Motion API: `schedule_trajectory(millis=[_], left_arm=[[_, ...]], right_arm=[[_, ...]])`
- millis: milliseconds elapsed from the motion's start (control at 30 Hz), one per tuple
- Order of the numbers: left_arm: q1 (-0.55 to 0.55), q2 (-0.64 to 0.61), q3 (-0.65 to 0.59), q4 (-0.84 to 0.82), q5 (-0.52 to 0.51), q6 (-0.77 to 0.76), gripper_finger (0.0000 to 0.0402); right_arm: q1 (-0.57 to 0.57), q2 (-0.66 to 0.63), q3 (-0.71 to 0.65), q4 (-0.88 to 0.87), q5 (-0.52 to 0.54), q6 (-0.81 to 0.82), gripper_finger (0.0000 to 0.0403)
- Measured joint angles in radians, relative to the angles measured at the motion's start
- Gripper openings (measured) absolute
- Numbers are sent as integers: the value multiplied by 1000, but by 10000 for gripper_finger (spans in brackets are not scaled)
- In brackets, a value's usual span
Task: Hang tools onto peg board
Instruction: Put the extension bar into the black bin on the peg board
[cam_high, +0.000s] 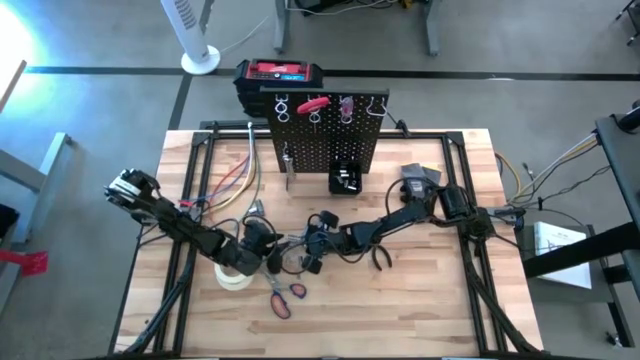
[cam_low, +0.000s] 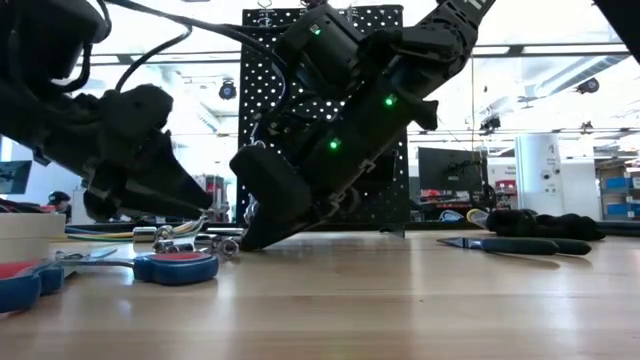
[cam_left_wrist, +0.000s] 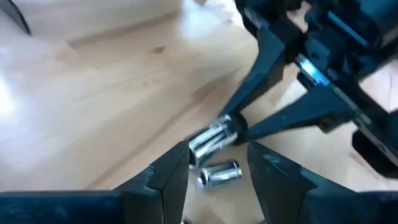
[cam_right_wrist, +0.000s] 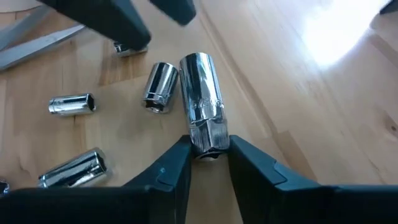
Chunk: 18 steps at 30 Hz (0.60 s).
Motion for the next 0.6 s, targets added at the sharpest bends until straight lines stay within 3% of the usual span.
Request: schedule_trajectory(millis=[233,467,600], left_arm=[[1,0,21,28,30,33,154],[0,0,21,23,28,51,154],[0,0,21,24,26,52,154]], right_arm=[[-20,4,-2,44,-27,-71,97],[-39,7,-3,50,-75,-82,41],[-39,7,-3,50,-75,-99,41]])
